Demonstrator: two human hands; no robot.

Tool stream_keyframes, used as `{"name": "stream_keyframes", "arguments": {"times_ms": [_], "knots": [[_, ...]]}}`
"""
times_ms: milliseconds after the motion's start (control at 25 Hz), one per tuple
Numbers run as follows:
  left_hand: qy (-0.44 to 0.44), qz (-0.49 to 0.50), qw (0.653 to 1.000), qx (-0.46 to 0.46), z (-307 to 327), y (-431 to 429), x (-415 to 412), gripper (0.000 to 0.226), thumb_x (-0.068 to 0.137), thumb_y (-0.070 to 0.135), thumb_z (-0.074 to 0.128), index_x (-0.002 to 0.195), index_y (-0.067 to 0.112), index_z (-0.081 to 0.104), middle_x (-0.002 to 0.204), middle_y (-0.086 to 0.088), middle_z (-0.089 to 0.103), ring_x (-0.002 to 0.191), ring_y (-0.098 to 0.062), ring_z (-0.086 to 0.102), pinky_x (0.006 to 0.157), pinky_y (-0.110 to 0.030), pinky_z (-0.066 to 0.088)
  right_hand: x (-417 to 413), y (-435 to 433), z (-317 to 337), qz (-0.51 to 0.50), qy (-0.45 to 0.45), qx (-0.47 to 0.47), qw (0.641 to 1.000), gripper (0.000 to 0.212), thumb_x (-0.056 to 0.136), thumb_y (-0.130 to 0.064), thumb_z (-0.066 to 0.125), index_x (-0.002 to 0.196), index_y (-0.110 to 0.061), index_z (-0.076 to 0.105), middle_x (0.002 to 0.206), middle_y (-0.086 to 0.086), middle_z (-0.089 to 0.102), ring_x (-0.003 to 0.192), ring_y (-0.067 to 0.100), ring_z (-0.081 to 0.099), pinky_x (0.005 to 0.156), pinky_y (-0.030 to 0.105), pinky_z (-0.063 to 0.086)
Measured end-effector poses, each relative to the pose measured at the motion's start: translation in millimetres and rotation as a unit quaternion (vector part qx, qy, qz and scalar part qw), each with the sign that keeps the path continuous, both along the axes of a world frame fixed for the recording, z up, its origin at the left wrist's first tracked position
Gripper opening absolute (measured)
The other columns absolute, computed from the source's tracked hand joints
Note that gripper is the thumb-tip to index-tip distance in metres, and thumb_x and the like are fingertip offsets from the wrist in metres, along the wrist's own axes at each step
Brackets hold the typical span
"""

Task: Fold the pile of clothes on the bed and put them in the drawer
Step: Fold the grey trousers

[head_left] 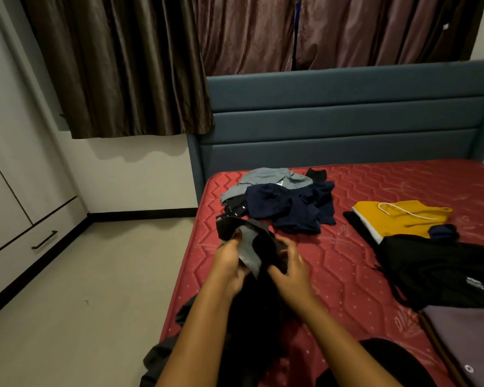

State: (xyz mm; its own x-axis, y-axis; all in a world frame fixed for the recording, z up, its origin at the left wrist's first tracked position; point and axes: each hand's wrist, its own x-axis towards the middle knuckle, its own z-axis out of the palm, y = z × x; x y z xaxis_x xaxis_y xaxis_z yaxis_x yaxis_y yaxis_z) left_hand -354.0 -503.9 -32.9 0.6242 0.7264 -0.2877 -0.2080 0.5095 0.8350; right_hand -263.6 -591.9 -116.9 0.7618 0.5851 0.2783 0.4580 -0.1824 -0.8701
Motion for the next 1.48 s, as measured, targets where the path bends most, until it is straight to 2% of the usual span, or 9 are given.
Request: {"name": "stream_keyframes", "arguments": {"times_ms": [200, 400, 560, 720, 840, 960, 1160, 1360, 1480], "knots": [[-0.078, -0.016, 0.997, 0.012, 53.4, -7.0, 0.9, 0.037, 0.103, 0.021, 0.035, 0.086, 0.001, 0.062, 0.076, -0.017, 0.072, 0.07, -0.024, 0.071, 0.066, -0.036, 0.058, 20.0, -4.5, -27.1, -0.153, 0.06, -0.104, 0.981, 0.042, 0.082, -0.005, 0.053, 0.116, -0.029, 0.056, 0.114, 0.007, 0.064, 0.099, 0.03, 0.061, 0.072, 0.033, 0.045], [-0.257, 0.032, 0.957, 0.131, 114.3, 2.4, -16.3, 0.031, 0.101, 0.018, 0.035, 0.105, 0.022, 0.065, 0.127, -0.002, 0.061, 0.121, -0.019, 0.055, 0.11, -0.041, 0.037, 68.4, -11.7, -14.7, -0.188, 0.234, -0.053, 0.952, 0.025, 0.085, 0.0, 0.056, 0.107, -0.008, 0.067, 0.1, 0.018, 0.067, 0.089, 0.033, 0.062, 0.075, 0.037, 0.047], [-0.128, 0.178, 0.93, 0.295, 133.0, 0.7, -47.7, 0.024, 0.1, 0.015, 0.041, 0.098, 0.029, 0.06, 0.098, 0.004, 0.065, 0.091, -0.01, 0.061, 0.089, -0.031, 0.048, 100.8, -37.8, 52.8, -0.099, 0.139, -0.09, 0.981, 0.017, 0.091, -0.005, 0.059, 0.105, 0.001, 0.066, 0.095, 0.017, 0.064, 0.084, 0.023, 0.056, 0.072, 0.033, 0.041], [0.079, 0.31, 0.842, 0.435, 131.3, 48.1, -62.0, 0.032, 0.1, 0.019, 0.039, 0.127, 0.025, 0.054, 0.118, 0.006, 0.056, 0.108, -0.016, 0.054, 0.093, -0.029, 0.042, 146.2, -43.4, 160.9, 0.003, 0.021, -0.358, 0.934, 0.021, 0.084, -0.015, 0.071, 0.104, -0.012, 0.066, 0.102, 0.011, 0.064, 0.094, 0.028, 0.061, 0.083, 0.035, 0.048], [0.27, 0.173, 0.819, 0.475, 74.8, 92.5, -27.7, 0.032, 0.097, 0.022, 0.049, 0.128, 0.013, 0.052, 0.122, -0.01, 0.059, 0.114, -0.028, 0.055, 0.098, -0.038, 0.043, 152.8, -7.9, 151.6, -0.174, -0.181, -0.373, 0.893, 0.032, 0.088, -0.018, 0.06, 0.12, -0.018, 0.056, 0.121, 0.016, 0.058, 0.109, 0.037, 0.058, 0.092, 0.042, 0.045], [0.23, -0.116, 0.872, 0.417, -28.4, 91.0, -6.7, 0.06, 0.088, 0.022, 0.067, 0.14, 0.018, 0.037, 0.135, -0.003, 0.049, 0.124, -0.015, 0.046, 0.102, -0.025, 0.037, 116.1, 25.2, 61.1, -0.188, -0.322, -0.418, 0.828, 0.037, 0.095, -0.018, 0.042, 0.132, -0.024, 0.042, 0.13, 0.01, 0.048, 0.119, 0.036, 0.048, 0.101, 0.047, 0.034], [0.339, -0.103, 0.862, 0.363, -174.1, 48.0, -30.8, 0.019, 0.083, 0.01, 0.069, 0.096, 0.02, 0.059, 0.098, -0.002, 0.062, 0.098, -0.022, 0.062, 0.084, -0.028, 0.048, 43.6, 46.6, -63.8, 0.153, -0.062, -0.491, 0.855, 0.035, 0.096, -0.039, 0.047, 0.118, -0.018, 0.062, 0.128, 0.008, 0.059, 0.117, 0.027, 0.055, 0.097, 0.035, 0.041], [0.397, -0.19, 0.813, 0.381, -199.3, 30.8, -28.3, 0.018, 0.086, 0.044, 0.052, 0.095, 0.029, 0.057, 0.095, 0.007, 0.067, 0.091, -0.017, 0.063, 0.082, -0.035, 0.051, 45.9, 27.5, -101.9, 0.184, -0.019, -0.422, 0.888, 0.016, 0.089, -0.032, 0.053, 0.102, -0.031, 0.062, 0.112, -0.004, 0.065, 0.109, 0.018, 0.059, 0.095, 0.037, 0.045], [0.412, -0.133, 0.856, 0.284, -184.5, 39.1, -6.2, 0.045, 0.097, 0.053, 0.036, 0.085, 0.018, 0.061, 0.097, -0.007, 0.066, 0.096, -0.027, 0.061, 0.086, -0.037, 0.046, 60.3, 19.0, -108.4, 0.205, -0.03, -0.353, 0.912, 0.025, 0.089, -0.011, 0.053, 0.103, -0.023, 0.07, 0.106, -0.006, 0.067, 0.104, 0.013, 0.061, 0.09, 0.023, 0.045]]}}
